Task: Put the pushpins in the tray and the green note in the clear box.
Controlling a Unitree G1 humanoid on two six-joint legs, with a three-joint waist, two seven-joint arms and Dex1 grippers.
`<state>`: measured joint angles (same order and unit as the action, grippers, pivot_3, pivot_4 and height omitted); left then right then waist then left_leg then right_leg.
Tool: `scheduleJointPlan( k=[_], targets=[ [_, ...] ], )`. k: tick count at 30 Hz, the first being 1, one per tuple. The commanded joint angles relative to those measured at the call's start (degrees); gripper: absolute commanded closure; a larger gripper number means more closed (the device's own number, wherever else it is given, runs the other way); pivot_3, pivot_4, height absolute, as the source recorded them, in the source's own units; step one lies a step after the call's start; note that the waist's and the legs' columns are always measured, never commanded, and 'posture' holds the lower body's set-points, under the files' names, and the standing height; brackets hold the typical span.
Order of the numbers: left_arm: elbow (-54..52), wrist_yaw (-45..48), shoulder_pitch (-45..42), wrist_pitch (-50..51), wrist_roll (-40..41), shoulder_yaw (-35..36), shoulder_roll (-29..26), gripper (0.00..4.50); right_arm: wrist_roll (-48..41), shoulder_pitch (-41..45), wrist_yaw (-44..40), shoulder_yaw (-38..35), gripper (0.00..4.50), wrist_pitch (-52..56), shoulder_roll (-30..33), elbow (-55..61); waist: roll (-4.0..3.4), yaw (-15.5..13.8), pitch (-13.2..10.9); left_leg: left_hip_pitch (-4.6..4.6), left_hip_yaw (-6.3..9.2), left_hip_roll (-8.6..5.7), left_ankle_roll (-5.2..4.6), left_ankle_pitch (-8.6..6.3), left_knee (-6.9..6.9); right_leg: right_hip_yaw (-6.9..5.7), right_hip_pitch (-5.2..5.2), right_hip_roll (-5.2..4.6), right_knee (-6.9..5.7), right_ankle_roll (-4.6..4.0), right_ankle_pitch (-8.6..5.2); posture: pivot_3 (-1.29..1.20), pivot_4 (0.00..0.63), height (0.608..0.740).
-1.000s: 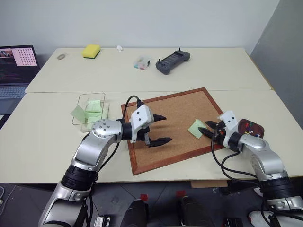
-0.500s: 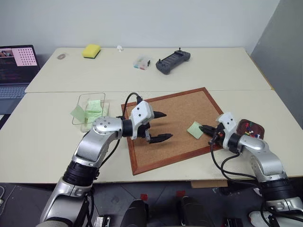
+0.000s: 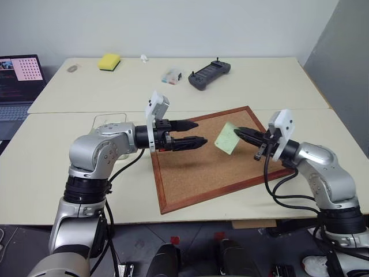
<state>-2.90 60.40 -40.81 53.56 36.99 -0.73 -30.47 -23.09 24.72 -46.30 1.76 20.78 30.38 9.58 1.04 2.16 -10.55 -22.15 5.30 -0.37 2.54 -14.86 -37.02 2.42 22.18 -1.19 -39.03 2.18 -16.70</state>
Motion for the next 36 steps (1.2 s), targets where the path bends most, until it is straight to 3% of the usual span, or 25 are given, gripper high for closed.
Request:
scheduleJointPlan(
  k=[1,11,34,36],
  targets=[
    [-0.4,2.0,-1.1,-1.8,-0.6,-2.5,-0.5,0.0,1.7,2.9,-1.7,1.7,4.44,-4.0,-0.5,2.7,0.0,0.0,0.0,0.0,0.01,0.0,0.0,0.0,-0.01,0.02,0.0,-0.01,0.0,0.0,0.0,0.0,0.15,0.74],
    [1.5,-0.7,-1.3,-3.7,-2.0,-4.1,2.1,0.0,0.5,4.1,-2.2,3.6,4.44,-3.1,-2.9,6.3,0.0,-0.2,0.0,-0.01,0.2,0.01,0.01,0.0,0.0,0.01,0.02,-0.01,0.01,0.0,0.0,0.0,0.15,0.74],
    [0.2,0.1,-1.3,-2.6,-0.2,-3.9,1.7,4.47,0.5,4.1,-1.7,2.8,4.5,-2.2,-3.6,7.1,0.0,-0.2,0.0,-0.01,0.29,0.0,0.0,0.0,0.01,0.01,0.02,-0.02,0.01,0.0,0.0,0.0,0.15,0.74],
    [0.2,0.2,-1.3,-2.7,-0.1,-4.0,1.8,4.49,-0.2,4.0,-2.0,2.7,4.5,-1.5,-3.6,7.4,0.0,-0.2,0.0,-0.01,0.29,0.0,0.0,0.0,0.01,0.0,0.02,-0.01,0.01,0.0,0.0,0.0,0.15,0.74]
  ],
)
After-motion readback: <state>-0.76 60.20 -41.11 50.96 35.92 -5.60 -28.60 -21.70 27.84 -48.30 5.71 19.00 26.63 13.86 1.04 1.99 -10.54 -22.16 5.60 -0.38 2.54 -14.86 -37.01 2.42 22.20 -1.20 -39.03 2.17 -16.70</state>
